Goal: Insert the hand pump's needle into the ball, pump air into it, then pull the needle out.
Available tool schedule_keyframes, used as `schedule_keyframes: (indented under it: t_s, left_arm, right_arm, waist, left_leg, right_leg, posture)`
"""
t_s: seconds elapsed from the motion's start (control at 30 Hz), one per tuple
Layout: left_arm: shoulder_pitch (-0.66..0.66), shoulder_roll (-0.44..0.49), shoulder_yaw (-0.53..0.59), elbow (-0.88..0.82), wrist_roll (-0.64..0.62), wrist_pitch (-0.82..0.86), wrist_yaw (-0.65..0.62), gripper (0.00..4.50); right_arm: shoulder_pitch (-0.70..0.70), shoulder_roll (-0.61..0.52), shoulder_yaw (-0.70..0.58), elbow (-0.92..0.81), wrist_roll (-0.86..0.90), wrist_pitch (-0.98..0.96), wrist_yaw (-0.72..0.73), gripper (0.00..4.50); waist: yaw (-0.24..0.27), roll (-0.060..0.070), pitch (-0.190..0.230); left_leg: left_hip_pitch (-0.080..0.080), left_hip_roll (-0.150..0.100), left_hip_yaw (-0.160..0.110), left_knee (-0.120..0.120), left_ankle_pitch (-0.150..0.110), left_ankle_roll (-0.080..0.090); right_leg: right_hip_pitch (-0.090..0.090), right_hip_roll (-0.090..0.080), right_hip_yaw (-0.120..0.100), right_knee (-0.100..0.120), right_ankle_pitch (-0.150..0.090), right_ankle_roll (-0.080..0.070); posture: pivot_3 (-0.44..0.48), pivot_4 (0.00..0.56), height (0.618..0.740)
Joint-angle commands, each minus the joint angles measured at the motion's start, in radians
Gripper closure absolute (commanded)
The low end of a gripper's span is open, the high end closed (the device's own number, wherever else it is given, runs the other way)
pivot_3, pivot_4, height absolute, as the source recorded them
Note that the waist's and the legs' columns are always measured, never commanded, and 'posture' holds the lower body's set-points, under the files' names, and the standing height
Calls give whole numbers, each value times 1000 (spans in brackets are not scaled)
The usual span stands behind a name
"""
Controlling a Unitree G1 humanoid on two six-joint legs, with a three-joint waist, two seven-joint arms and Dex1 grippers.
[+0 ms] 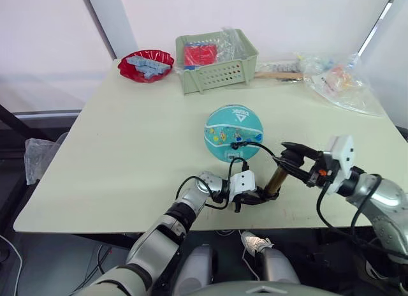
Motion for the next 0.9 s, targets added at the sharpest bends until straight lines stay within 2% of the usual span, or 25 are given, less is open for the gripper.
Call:
schedule_keyframes:
  t_s: [0.03, 0.2, 0.4, 0.67, 0.9]
  left_arm:
    - [24, 30, -23, 87, 59, 25, -9, 3487]
    - [1, 32, -21, 116, 62, 16, -9, 3487]
    - [-8, 28, -24, 133, 66, 4, -17, 3487]
    - [-20, 9, -27, 158, 71, -8, -19, 3487]
    - [-27, 2, -25, 172, 73, -19, -16, 3487]
  right_arm:
    - [12, 8, 10, 39, -44, -16, 16, 2671]
    - [-21, -15, -60, -10, 34, 43, 23, 2671]
    - [-106, -101, -223, -110, 242, 198, -3, 2671]
    - [-206, -212, -391, -119, 423, 321, -33, 2671]
    - [-280, -279, -479, -95, 532, 380, -64, 2671]
  waist:
    - [-1, 0, 0]
    - [0, 1, 2]
    - [1, 5, 11]
    - [4, 6, 12]
    - [6, 6, 12]
  left_leg:
    - [0, 0, 0, 0, 0, 0]
    - [0, 0, 0, 0, 0, 0]
    - [-3, -1, 1, 0, 0, 0]
    - [-13, -2, 0, 2, 0, 0]
    - [-16, -4, 0, 3, 0, 0]
  right_leg:
    - [0, 0, 0, 0, 0, 0]
    - [0, 0, 0, 0, 0, 0]
    - [-1, -1, 0, 0, 0, 0]
    - [-10, -2, -1, 0, 1, 0]
    - [-11, -4, -1, 0, 1, 0]
  posture:
    - [0, 150, 737]
    - [0, 150, 737]
    - [0, 150, 737]
    - [0, 150, 737]
    - [0, 150, 737]
